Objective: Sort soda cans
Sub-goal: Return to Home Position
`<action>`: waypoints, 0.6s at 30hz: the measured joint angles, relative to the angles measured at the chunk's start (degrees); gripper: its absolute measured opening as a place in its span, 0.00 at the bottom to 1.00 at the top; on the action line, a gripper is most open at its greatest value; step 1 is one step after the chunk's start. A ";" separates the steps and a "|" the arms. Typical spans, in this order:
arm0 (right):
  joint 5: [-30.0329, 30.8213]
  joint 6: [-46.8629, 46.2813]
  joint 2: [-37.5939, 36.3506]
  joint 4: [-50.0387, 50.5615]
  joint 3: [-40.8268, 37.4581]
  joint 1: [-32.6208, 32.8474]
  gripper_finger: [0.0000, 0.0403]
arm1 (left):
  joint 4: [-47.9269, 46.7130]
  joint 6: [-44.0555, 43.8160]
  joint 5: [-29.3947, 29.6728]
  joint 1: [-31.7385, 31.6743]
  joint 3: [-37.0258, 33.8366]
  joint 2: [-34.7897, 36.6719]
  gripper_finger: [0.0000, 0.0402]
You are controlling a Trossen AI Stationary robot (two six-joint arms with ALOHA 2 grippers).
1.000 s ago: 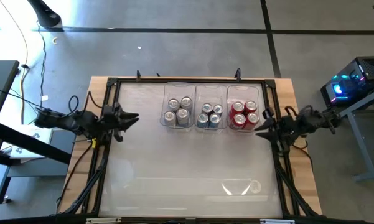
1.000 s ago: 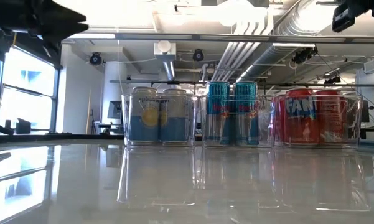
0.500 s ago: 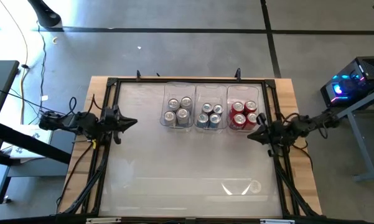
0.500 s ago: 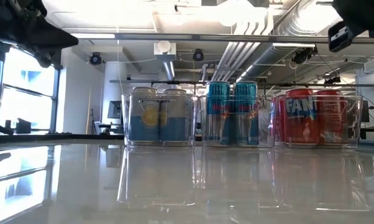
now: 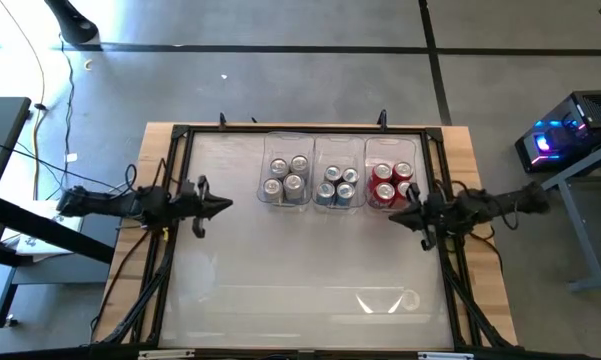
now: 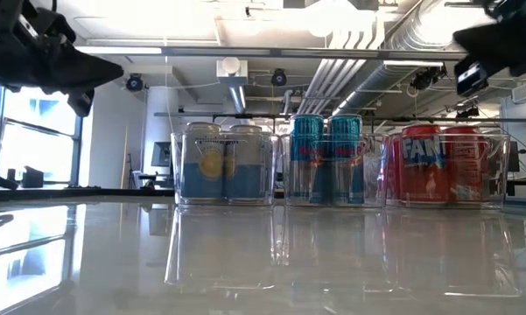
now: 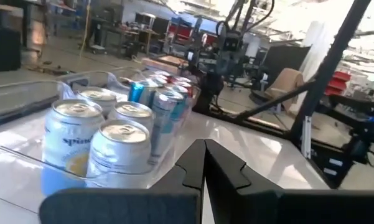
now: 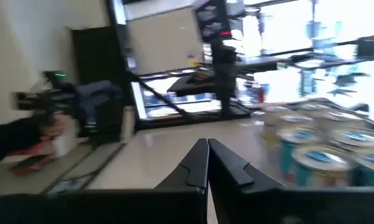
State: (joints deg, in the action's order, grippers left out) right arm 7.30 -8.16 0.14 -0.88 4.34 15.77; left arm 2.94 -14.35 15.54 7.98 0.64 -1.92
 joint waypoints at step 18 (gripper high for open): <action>-26.66 -1.84 0.97 -2.75 -3.77 -22.51 0.00 | -2.12 2.18 -11.95 -7.97 0.02 -0.17 0.00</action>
State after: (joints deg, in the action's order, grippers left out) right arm -19.35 -10.00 1.10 -3.63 0.58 -6.74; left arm 0.82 -12.17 3.59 0.01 0.67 -2.09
